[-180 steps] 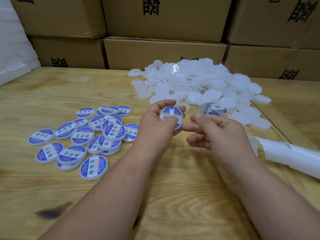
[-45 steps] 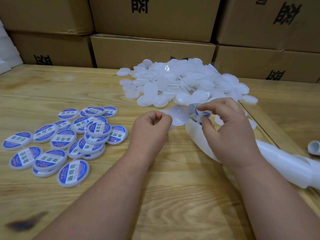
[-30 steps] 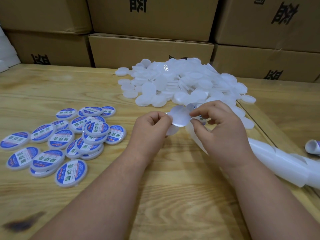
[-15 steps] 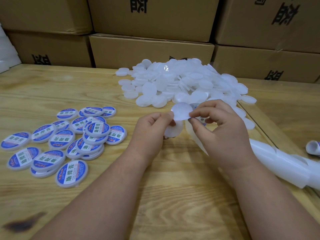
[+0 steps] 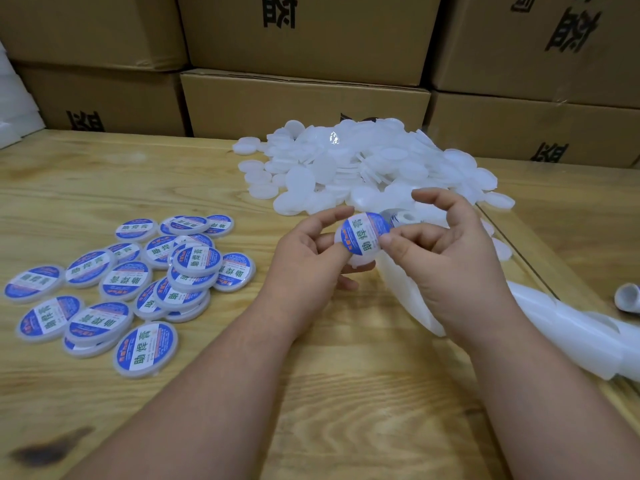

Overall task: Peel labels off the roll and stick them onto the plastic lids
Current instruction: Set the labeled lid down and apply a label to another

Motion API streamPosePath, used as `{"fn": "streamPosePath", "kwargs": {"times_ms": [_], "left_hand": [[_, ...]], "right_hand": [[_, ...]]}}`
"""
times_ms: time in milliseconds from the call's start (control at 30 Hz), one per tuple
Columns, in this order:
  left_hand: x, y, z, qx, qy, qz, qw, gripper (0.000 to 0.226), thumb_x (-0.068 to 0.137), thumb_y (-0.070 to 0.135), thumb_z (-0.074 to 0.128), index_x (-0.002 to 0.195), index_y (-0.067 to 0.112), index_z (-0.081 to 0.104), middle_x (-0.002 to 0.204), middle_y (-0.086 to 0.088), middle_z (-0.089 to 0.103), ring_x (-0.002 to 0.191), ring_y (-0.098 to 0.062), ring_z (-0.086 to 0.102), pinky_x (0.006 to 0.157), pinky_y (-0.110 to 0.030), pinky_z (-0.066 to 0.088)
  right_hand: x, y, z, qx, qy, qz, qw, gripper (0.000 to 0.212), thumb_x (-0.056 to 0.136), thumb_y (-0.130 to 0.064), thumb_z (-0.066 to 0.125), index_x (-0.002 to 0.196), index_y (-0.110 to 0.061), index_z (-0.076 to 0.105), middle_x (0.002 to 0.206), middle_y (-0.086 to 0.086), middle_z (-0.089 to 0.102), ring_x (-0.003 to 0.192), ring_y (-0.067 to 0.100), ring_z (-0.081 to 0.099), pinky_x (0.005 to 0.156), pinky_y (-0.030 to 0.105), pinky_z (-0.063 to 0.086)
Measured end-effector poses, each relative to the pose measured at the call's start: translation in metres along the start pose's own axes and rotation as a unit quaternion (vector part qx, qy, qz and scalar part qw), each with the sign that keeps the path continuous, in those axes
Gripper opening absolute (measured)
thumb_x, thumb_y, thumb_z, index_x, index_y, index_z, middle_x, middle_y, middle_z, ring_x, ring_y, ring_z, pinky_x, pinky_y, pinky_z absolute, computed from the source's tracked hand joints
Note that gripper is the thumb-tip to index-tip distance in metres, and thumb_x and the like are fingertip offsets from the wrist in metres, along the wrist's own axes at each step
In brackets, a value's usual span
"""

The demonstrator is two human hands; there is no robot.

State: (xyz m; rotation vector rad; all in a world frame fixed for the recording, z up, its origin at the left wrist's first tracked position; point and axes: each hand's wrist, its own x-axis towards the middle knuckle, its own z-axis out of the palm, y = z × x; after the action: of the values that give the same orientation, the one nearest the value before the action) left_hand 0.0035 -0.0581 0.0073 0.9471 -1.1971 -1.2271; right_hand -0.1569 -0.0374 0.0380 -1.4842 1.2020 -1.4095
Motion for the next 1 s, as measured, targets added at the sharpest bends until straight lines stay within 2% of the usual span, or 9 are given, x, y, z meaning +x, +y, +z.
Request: {"fn": "streamPosePath", "kwargs": {"times_ms": [67,200,300,467,667,1000], "left_hand": [[-0.0015,0.0019,0.0002,-0.019,0.001,-0.016,1.0,0.037,0.097,0.004,0.058,0.123,0.029,0.064,0.095,-0.003,0.08,0.084,-0.026,0.078,0.051,-0.026,0.055],[-0.0027,0.0055,-0.001,-0.06,0.008,-0.034,0.998,0.038,0.097,0.002,0.051,0.117,0.029,0.069,0.097,-0.016,0.077,0.081,-0.034,0.078,0.049,-0.028,0.058],[-0.0016,0.0058,-0.002,-0.09,-0.001,-0.044,0.995,0.042,0.093,0.003,0.043,0.113,0.027,0.071,0.1,-0.011,0.079,0.081,-0.039,0.077,0.046,-0.029,0.056],[-0.0009,0.0056,-0.0014,-0.093,-0.013,-0.043,0.995,0.04,0.079,0.019,0.049,0.11,0.029,0.073,0.101,-0.009,0.079,0.082,-0.038,0.077,0.046,-0.029,0.056],[-0.0039,0.0051,0.0002,-0.058,-0.008,-0.026,0.998,0.032,0.099,0.01,0.051,0.111,0.031,0.072,0.099,-0.008,0.079,0.082,-0.033,0.078,0.049,-0.028,0.058],[-0.0052,0.0057,0.0017,-0.037,-0.006,-0.009,0.999,0.017,0.102,0.023,0.059,0.115,0.03,0.07,0.093,-0.007,0.079,0.081,-0.03,0.078,0.048,-0.026,0.056]], "right_hand": [[-0.0007,-0.0012,0.0008,-0.012,0.005,0.016,1.0,0.047,0.087,-0.014,0.079,0.12,-0.034,0.052,0.077,-0.002,0.077,0.071,0.007,0.065,0.078,0.025,0.049],[-0.0014,-0.002,0.0001,-0.013,0.018,0.047,0.999,0.041,0.088,-0.016,0.077,0.119,-0.032,0.055,0.08,0.005,0.076,0.067,0.007,0.059,0.077,0.024,0.047],[-0.001,-0.0003,0.0008,-0.018,0.024,0.06,0.998,0.04,0.088,-0.017,0.077,0.118,-0.031,0.055,0.077,-0.001,0.077,0.066,0.004,0.06,0.076,0.025,0.045],[-0.001,-0.0003,0.0021,-0.032,0.03,0.063,0.997,0.041,0.088,-0.017,0.078,0.118,-0.031,0.055,0.077,-0.002,0.077,0.064,0.0,0.061,0.075,0.023,0.044],[-0.0006,0.0018,0.002,-0.044,0.028,0.059,0.997,0.039,0.087,-0.017,0.078,0.116,-0.031,0.055,0.077,-0.003,0.078,0.066,0.0,0.062,0.077,0.025,0.044],[0.0009,0.0047,0.0021,-0.05,0.021,0.057,0.997,0.039,0.087,-0.019,0.079,0.116,-0.03,0.057,0.077,-0.003,0.078,0.072,0.005,0.066,0.077,0.026,0.044]]}}
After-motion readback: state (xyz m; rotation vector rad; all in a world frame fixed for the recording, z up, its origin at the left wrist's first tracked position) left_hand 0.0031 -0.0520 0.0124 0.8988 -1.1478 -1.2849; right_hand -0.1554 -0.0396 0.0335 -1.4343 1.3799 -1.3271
